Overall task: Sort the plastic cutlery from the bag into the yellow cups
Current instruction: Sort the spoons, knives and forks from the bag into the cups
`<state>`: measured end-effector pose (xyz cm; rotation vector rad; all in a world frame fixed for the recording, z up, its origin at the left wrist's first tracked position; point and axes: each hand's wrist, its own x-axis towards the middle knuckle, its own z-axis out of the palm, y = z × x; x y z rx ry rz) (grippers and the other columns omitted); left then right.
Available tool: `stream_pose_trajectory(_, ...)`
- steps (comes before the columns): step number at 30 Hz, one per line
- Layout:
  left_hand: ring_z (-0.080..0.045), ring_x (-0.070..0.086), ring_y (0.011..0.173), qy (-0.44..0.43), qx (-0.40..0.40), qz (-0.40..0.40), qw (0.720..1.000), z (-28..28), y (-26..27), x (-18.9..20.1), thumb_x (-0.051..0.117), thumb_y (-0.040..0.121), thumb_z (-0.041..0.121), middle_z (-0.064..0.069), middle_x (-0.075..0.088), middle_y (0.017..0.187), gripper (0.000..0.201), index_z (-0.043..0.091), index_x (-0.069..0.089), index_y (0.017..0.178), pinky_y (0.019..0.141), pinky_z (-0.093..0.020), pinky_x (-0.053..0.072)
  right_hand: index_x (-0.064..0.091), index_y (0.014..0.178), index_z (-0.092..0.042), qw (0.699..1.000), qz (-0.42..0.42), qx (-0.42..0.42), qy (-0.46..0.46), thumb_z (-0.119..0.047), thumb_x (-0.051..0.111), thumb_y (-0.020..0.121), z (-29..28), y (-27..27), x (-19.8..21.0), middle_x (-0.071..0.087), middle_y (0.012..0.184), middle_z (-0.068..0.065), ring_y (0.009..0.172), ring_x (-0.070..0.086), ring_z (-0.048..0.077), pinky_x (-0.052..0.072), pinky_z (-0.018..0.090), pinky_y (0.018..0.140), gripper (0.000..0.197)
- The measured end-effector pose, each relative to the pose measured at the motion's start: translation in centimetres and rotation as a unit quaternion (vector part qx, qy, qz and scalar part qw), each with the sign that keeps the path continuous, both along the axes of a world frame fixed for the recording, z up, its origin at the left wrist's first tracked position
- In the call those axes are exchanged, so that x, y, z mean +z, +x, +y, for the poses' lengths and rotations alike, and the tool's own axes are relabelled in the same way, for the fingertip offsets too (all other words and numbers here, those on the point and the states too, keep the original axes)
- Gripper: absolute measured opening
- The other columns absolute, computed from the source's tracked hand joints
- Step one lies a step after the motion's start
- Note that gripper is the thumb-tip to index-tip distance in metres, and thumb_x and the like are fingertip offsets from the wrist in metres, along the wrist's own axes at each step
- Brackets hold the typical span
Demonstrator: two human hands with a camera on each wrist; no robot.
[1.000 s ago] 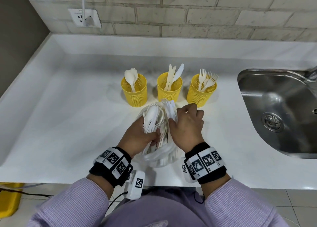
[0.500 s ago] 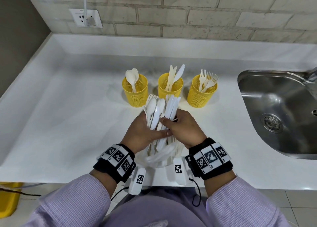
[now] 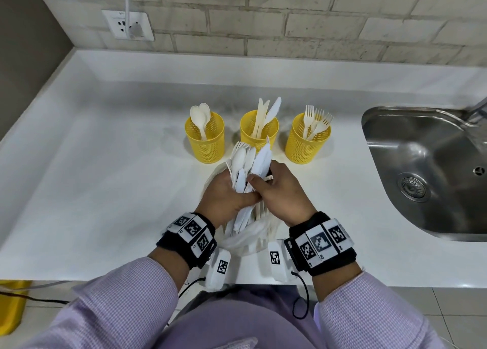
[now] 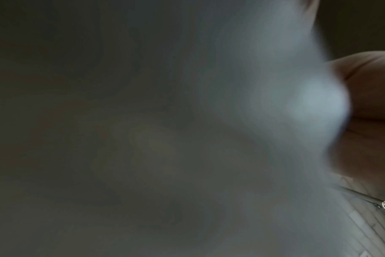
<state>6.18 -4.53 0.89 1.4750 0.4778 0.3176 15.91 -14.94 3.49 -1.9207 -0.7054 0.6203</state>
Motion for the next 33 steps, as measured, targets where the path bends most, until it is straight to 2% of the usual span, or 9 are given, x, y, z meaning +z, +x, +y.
stream_pose_trajectory(6,-0.019,0.074,0.103,0.009,0.025,-0.027,0.999,-0.1,0.3,-0.1,0.074,0.081,-0.015,-0.003,0.078,0.111,0.051,0.018,0.069,0.12,0.088,-0.032,0.057,0.064,0.105,-0.018,0.999,-0.03,-0.011,-0.015,-0.039,0.068,0.086,-0.1,0.7,0.8,0.056,0.106,0.004,0.104,0.061,0.023,0.054,0.042,0.091,0.029)
stream_pose_trajectory(11,-0.016,0.074,0.096,0.023,0.032,-0.046,0.998,-0.2,0.5,0.4,0.077,0.083,-0.01,0.002,0.079,0.104,0.046,0.007,0.067,0.124,0.084,-0.032,0.056,0.046,0.133,-0.029,0.994,-0.009,-0.051,0.1,-0.038,0.074,0.085,0.5,0.6,2.7,0.054,0.132,-0.003,0.121,0.056,0.009,0.049,0.031,0.101,0.057)
stream_pose_trajectory(15,-0.013,0.072,0.109,0.046,0.026,-0.044,0.998,-0.4,0.8,0.8,0.081,0.081,-0.005,0.004,0.077,0.113,0.052,0.01,0.065,0.128,0.094,-0.031,0.055,0.047,0.138,-0.025,0.993,-0.031,-0.041,0.107,-0.044,0.074,0.084,1.5,1.2,3.5,0.065,0.123,-0.007,0.117,0.061,0.005,0.049,0.03,0.099,0.063)
stream_pose_trajectory(18,-0.015,0.069,0.118,0.059,0.029,-0.042,0.997,-0.5,1.2,0.8,0.083,0.079,-0.005,0.001,0.075,0.121,0.059,0.012,0.062,0.132,0.103,-0.033,0.052,0.05,0.12,-0.021,0.99,-0.034,-0.087,0.103,-0.034,0.078,0.085,2.3,1.6,3.8,0.069,0.099,-0.005,0.091,0.065,0.002,0.054,0.024,0.083,0.047)
stream_pose_trajectory(21,-0.016,0.073,0.107,0.075,0.029,-0.024,0.996,-0.5,1.4,0.7,0.085,0.077,-0.001,0.0,0.077,0.112,0.054,0.015,0.065,0.125,0.095,-0.036,0.056,0.052,0.104,-0.015,0.989,-0.037,-0.112,0.09,-0.031,0.074,0.089,2.8,1.8,4.2,0.065,0.087,-0.006,0.077,0.061,-0.001,0.043,0.011,0.065,0.031)
stream_pose_trajectory(25,-0.009,0.073,0.101,0.066,0.044,-0.032,0.996,-0.9,1.6,1.1,0.083,0.077,-0.007,0.005,0.078,0.107,0.053,0.01,0.065,0.124,0.086,-0.02,0.052,0.052,0.084,-0.012,0.983,-0.083,-0.132,0.094,-0.032,0.069,0.092,3.2,1.6,4.0,0.06,0.072,-0.001,0.065,0.054,0.011,0.036,0.015,0.057,0.028)
stream_pose_trajectory(28,-0.006,0.073,0.096,0.052,0.04,-0.03,0.997,-1.0,1.7,1.2,0.083,0.077,-0.008,0.006,0.079,0.101,0.048,0.007,0.067,0.12,0.081,-0.017,0.052,0.055,0.087,-0.013,0.974,-0.131,-0.141,0.123,-0.028,0.07,0.091,3.3,1.7,3.9,0.064,0.085,0.001,0.076,0.057,0.013,0.039,0.021,0.067,0.022)
stream_pose_trajectory(31,-0.008,0.071,0.108,0.048,0.031,-0.036,0.998,-0.8,1.8,1.5,0.085,0.075,-0.006,0.006,0.078,0.112,0.056,0.013,0.066,0.124,0.09,-0.022,0.054,0.06,0.116,-0.023,0.974,-0.163,-0.091,0.131,-0.033,0.071,0.088,3.0,1.9,4.0,0.064,0.113,-0.004,0.101,0.062,0.012,0.047,0.023,0.083,0.032)
stream_pose_trajectory(33,-0.004,0.069,0.111,0.049,0.022,-0.04,0.998,-0.8,2.0,1.8,0.085,0.074,-0.008,0.012,0.076,0.114,0.061,0.021,0.064,0.123,0.093,-0.018,0.051,0.065,0.117,-0.025,0.977,-0.178,-0.048,0.105,-0.036,0.073,0.087,2.8,2.2,4.2,0.069,0.108,-0.007,0.1,0.064,0.005,0.05,0.021,0.085,0.033)
